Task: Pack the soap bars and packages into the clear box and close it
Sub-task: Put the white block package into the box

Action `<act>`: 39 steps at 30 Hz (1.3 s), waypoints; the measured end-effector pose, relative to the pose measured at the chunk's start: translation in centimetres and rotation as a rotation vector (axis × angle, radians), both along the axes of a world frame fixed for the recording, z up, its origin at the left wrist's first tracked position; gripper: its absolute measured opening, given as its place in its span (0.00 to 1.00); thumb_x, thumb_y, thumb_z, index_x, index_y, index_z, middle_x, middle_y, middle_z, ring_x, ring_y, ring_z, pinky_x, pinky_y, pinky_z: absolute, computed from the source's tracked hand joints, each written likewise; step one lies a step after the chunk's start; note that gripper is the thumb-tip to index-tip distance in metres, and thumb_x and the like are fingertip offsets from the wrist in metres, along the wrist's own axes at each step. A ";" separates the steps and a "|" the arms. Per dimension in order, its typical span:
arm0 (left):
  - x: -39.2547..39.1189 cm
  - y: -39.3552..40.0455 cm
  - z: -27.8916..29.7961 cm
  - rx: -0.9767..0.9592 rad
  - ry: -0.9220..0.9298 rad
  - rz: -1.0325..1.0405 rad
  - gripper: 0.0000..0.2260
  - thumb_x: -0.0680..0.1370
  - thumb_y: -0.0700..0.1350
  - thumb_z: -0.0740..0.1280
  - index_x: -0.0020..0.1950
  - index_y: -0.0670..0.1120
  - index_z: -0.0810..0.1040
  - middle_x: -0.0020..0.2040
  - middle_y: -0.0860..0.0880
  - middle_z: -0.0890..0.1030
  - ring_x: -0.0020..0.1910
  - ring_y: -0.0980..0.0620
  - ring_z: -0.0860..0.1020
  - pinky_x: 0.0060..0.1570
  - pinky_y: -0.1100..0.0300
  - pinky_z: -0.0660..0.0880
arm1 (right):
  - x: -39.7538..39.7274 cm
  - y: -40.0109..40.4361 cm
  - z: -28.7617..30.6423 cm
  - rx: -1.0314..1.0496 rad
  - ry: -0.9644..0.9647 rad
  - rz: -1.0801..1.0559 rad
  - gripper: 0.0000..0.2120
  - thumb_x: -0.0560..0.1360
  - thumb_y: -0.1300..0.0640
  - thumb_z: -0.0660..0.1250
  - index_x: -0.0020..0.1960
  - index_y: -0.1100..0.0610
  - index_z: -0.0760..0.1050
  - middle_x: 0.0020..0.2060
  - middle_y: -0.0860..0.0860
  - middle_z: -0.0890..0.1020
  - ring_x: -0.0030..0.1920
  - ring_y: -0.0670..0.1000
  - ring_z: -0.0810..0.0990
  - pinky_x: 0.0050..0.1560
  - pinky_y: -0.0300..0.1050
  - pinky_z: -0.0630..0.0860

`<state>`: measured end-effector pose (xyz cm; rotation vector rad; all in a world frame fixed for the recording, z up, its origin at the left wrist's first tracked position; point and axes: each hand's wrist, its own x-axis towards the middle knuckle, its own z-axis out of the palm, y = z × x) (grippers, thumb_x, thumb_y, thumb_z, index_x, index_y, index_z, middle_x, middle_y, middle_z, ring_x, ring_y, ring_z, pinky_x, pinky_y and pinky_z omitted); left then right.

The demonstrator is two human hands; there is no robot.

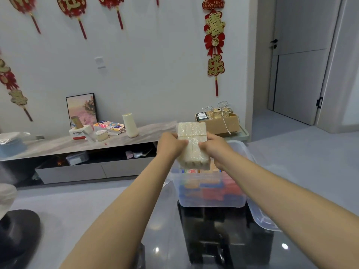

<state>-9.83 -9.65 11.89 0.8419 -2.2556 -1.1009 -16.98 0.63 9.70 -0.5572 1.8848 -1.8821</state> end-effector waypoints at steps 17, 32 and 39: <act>-4.7 -2.9 -6.0 -0.284 -0.529 -0.062 0.10 0.73 0.33 0.57 0.33 0.39 0.71 0.34 0.42 0.75 0.37 0.44 0.74 0.31 0.57 0.70 | -4.9 -3.3 -5.4 0.429 -0.086 0.171 0.16 0.74 0.66 0.66 0.61 0.70 0.75 0.56 0.67 0.80 0.49 0.60 0.79 0.58 0.54 0.75; -3.2 -1.1 -6.3 -0.275 -0.549 -0.161 0.14 0.78 0.36 0.55 0.57 0.34 0.77 0.59 0.36 0.79 0.60 0.39 0.75 0.58 0.52 0.71 | -3.9 -2.2 -5.1 0.406 -0.038 0.166 0.16 0.75 0.63 0.67 0.61 0.67 0.75 0.57 0.64 0.81 0.46 0.55 0.77 0.64 0.54 0.74; -1.6 2.7 -6.8 -0.274 -0.131 -0.112 0.18 0.78 0.39 0.57 0.65 0.45 0.76 0.64 0.48 0.79 0.61 0.51 0.77 0.50 0.67 0.67 | -2.5 1.9 -4.8 0.347 0.394 -0.094 0.17 0.74 0.60 0.66 0.63 0.58 0.76 0.57 0.57 0.82 0.54 0.54 0.80 0.54 0.45 0.74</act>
